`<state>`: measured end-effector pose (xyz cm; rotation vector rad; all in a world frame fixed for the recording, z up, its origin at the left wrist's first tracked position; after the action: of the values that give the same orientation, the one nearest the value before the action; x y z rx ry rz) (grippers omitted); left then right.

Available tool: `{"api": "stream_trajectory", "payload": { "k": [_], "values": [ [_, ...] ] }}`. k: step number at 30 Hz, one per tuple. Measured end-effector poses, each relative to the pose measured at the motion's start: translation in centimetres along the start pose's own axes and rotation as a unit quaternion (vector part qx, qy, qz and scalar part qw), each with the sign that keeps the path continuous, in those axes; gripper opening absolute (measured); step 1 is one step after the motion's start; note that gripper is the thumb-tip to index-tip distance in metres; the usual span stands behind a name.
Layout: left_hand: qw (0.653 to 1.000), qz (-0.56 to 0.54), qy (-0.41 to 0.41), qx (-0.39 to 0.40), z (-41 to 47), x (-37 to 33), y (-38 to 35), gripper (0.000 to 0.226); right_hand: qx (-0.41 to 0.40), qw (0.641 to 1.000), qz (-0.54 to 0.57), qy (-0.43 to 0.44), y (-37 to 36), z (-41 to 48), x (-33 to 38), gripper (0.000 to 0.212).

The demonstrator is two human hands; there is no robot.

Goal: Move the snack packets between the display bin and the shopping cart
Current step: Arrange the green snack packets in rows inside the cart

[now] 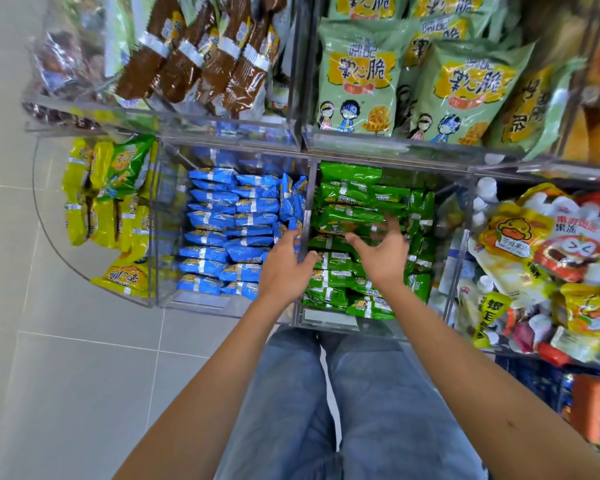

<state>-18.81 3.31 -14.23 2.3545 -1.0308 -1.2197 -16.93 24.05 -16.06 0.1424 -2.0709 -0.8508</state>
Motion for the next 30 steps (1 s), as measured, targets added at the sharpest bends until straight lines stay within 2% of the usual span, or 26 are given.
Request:
{"api": "stream_trajectory", "payload": {
  "k": [5, 9, 14, 18, 23, 27, 30],
  "values": [
    [0.999, 0.027, -0.004, 0.021, -2.3, 0.0, 1.2, 0.052, 0.066, 0.996, -0.024, -0.052, 0.9, -3.0, -0.6, 0.067],
    [0.996, 0.071, -0.018, 0.056, -5.2, 0.4, 2.6, 0.049, 0.107, 0.994, -0.016, -0.004, 3.2, -7.5, 1.6, 0.045],
    [0.996, 0.036, -0.020, 0.077, -9.4, 3.6, 4.5, 0.039, 0.131, 0.991, 0.035, -0.006, 4.4, -13.8, 2.1, 0.031],
    [0.996, 0.008, -0.014, 0.085, -11.9, 6.9, 6.1, 0.025, 0.082, 0.989, 0.109, -0.060, 4.6, -18.4, 1.1, 0.026],
    [0.982, 0.095, -0.051, 0.153, -12.3, 7.0, 5.5, 0.019, -0.012, 0.964, 0.219, -0.148, 5.8, -24.2, -2.8, 0.023],
    [0.947, 0.180, -0.127, 0.235, -12.3, 1.9, 1.2, 0.021, -0.127, 0.917, 0.293, -0.237, 8.2, -30.7, -8.0, 0.018],
    [0.896, 0.247, -0.225, 0.291, -14.3, -3.6, -4.2, 0.029, -0.208, 0.875, 0.327, -0.290, 9.4, -36.3, -11.3, 0.018]
  ]
}}
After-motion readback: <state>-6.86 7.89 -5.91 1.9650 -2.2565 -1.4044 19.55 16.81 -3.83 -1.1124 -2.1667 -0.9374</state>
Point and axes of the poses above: each hand's wrist, its own z-axis towards the middle knuckle, its own y-axis out of the back of the hand, x = y × z, the point moved 10 cm from there along z, towards the middle knuckle, and after that the axes turned 1 degree about y, right-handed, at the moved point
